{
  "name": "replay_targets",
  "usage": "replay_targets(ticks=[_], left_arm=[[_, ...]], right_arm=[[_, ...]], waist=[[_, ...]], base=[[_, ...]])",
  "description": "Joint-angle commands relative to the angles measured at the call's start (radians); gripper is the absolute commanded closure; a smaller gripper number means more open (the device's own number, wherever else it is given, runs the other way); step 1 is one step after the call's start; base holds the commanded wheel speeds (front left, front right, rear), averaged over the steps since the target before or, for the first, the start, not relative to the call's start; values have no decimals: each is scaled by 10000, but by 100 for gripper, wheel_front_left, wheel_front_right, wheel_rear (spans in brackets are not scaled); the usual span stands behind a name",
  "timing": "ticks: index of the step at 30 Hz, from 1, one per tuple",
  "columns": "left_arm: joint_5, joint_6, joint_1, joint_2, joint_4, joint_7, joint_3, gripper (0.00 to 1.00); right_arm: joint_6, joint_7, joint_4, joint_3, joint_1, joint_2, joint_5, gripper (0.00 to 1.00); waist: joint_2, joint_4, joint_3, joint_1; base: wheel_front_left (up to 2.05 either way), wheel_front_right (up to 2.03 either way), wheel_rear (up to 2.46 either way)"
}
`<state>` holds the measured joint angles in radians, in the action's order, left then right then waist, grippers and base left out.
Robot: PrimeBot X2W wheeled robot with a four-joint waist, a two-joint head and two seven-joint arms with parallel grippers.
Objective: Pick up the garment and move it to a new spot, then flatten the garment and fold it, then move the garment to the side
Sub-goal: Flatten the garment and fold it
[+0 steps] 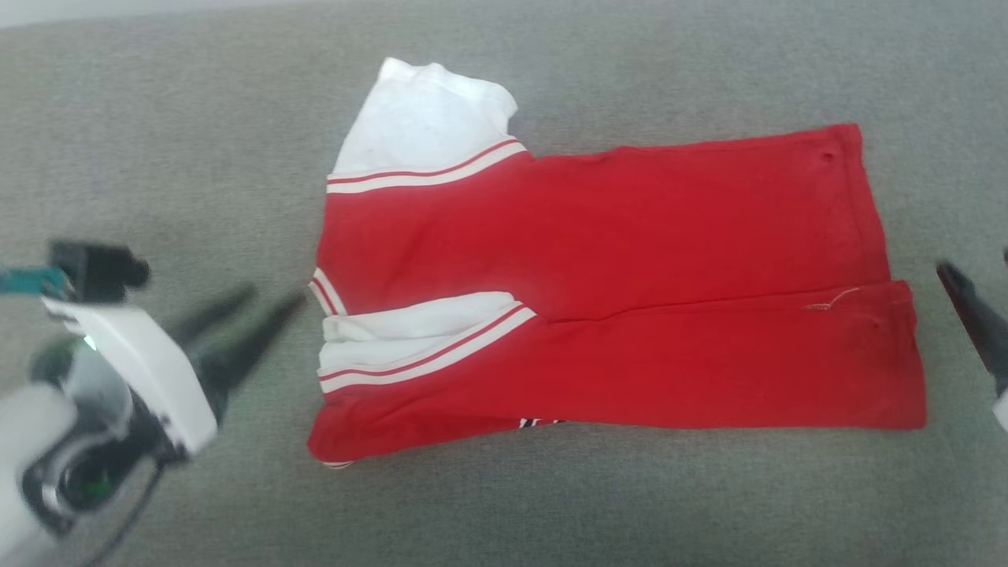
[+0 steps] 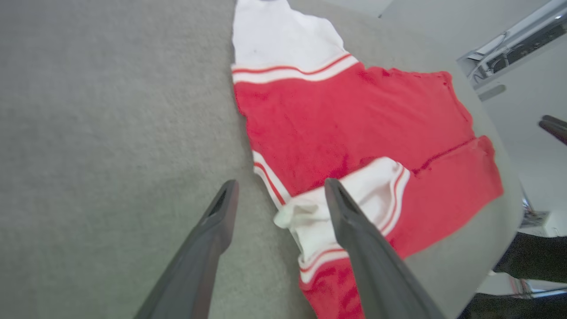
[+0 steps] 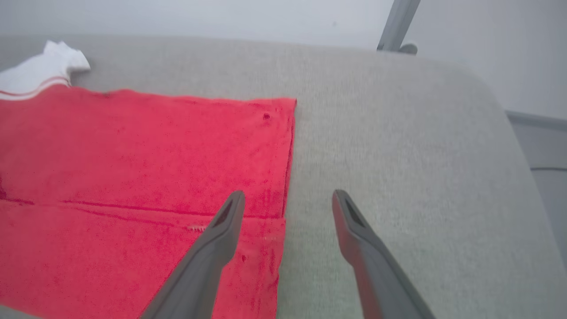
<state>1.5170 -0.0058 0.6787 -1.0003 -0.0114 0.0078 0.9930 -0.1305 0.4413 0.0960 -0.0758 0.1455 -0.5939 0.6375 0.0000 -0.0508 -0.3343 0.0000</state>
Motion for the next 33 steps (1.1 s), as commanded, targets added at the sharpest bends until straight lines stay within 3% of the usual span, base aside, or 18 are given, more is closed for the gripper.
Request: replay_targets(ticks=[1,8,14,18,26,33], left_arm=[[-484,267,429,259,-442,-564,-268,0],[-1941,904,2433,1351,-2823,-1691,-826,0],[-2615,582,4161,2123,-4758,-806,-556,0],[-2661,128,5354,2491,-6194,857,-157,0],[-2173,-640,7025,2714,-8132,5294,548,0],[-2031,-930,7568,3013,-8675,7031,899,0]], right_arm=[[-2,-851,-45,-18,425,397,-442,0],[-2,-3494,-431,463,1675,1877,-1509,0],[-2,-4395,-767,896,2076,2486,-1705,0],[-2,-4686,-908,1109,2184,2725,-1646,0],[-2,-4817,-1234,1424,2311,2925,-1336,0],[-2,-4792,-1442,1638,2569,2767,-1118,0]], waist=[[0,-170,-82,0],[0,-993,-513,0],[0,-1723,-932,0],[0,-2247,-1273,0],[0,-2965,-1864,0],[0,-3094,-2333,0]], base=[[0,0,0],[0,0,0],[0,0,0],[0,0,0],[0,0,0],[0,0,0]])
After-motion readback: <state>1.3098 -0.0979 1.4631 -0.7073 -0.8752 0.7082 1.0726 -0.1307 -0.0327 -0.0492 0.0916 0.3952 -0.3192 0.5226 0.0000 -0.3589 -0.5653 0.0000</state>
